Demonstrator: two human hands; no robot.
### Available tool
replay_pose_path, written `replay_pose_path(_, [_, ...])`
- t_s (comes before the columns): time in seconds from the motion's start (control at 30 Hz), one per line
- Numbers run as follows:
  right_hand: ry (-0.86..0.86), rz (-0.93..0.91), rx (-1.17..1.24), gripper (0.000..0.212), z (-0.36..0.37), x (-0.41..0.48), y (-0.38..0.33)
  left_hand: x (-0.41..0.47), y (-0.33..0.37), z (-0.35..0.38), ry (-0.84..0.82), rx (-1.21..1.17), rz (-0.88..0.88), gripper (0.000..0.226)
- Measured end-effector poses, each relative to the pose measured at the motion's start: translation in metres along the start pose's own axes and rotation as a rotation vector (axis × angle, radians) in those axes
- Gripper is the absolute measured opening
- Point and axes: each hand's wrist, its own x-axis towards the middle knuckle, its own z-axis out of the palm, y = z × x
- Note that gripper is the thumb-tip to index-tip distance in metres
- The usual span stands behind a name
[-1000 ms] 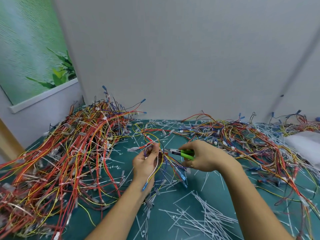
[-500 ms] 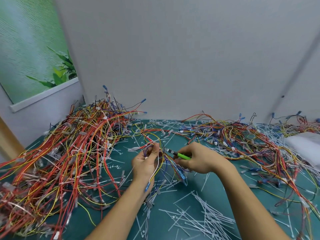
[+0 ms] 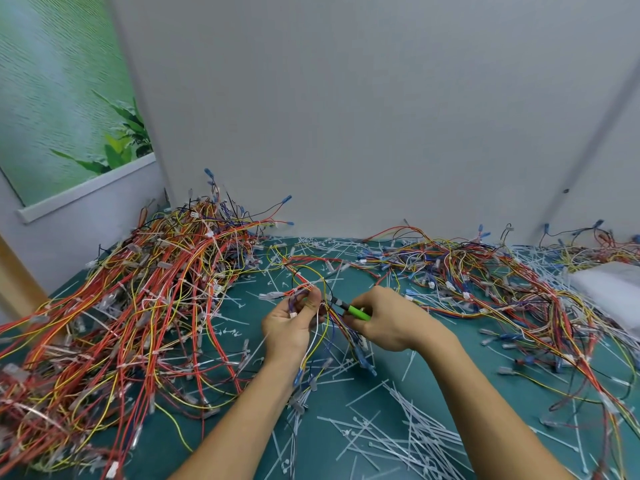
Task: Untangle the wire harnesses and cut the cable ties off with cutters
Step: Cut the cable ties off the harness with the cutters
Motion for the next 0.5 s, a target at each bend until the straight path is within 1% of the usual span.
replay_pose_path(0.07, [-0.004,0.025,0.052,0.035,0.001,0.000,-0.001,0.002,0.001,0.000,0.001,-0.001,0.003,0.021])
replay_pose_path(0.17, [0.022,0.062,0.222,0.039,0.003,0.000,-0.002,0.001,0.002,0.003,-0.009,-0.059,0.012,0.021])
replay_pose_path(0.23, [0.029,0.093,0.366,0.039,0.006,0.000,-0.004,0.001,0.003,0.004,-0.017,-0.073,0.021,0.016])
replay_pose_path(0.3, [0.026,0.110,0.434,0.040,0.011,0.001,-0.007,0.001,0.005,0.004,-0.030,-0.076,0.005,0.006])
replay_pose_path(0.37, [0.037,0.116,0.421,0.040,0.017,0.002,-0.011,0.002,0.008,0.003,-0.042,-0.077,-0.037,0.004])
replay_pose_path(0.5, [0.068,0.109,0.304,0.040,0.019,0.006,-0.011,0.001,0.007,0.003,-0.056,-0.041,-0.096,0.009])
